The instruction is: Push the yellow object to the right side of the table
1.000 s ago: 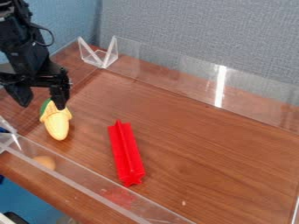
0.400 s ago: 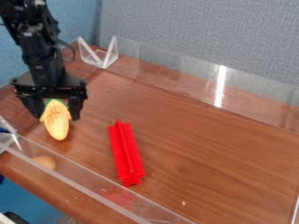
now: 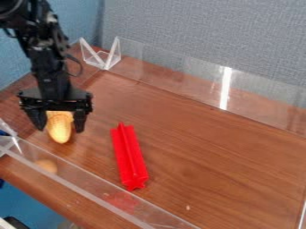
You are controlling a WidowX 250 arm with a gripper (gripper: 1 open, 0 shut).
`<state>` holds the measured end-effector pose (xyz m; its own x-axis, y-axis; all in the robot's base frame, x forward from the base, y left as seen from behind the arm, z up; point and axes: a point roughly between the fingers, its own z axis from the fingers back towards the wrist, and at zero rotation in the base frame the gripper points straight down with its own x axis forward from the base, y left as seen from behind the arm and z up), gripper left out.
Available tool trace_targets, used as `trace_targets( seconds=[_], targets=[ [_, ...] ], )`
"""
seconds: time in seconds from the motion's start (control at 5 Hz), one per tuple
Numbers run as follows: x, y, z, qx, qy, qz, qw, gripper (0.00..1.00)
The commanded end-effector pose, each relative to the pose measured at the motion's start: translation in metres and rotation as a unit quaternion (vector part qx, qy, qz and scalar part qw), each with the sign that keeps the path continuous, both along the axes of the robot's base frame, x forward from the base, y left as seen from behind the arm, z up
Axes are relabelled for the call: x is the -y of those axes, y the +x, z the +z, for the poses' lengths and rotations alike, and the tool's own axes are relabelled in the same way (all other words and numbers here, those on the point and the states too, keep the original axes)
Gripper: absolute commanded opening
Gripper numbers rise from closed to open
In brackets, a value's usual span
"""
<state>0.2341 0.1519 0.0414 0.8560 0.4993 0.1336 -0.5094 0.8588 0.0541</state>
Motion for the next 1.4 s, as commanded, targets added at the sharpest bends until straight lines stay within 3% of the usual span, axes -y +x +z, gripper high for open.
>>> trace_targets(
  seconds=[0.0, 0.6, 1.0, 1.2],
  targets=[
    [0.005, 0.008, -0.001, 0.002, 0.009, 0.006, 0.9999, 0.0],
    [0.014, 0.0, 0.021, 0.006, 0.01, 0.04, 0.9991, 0.0],
    [0.001, 0.005, 0.039, 0.011, 0.01, 0.031, 0.9994, 0.0],
    [0.009, 0.007, 0.04, 0.011, 0.009, 0.007, 0.9999, 1.0]
  ],
)
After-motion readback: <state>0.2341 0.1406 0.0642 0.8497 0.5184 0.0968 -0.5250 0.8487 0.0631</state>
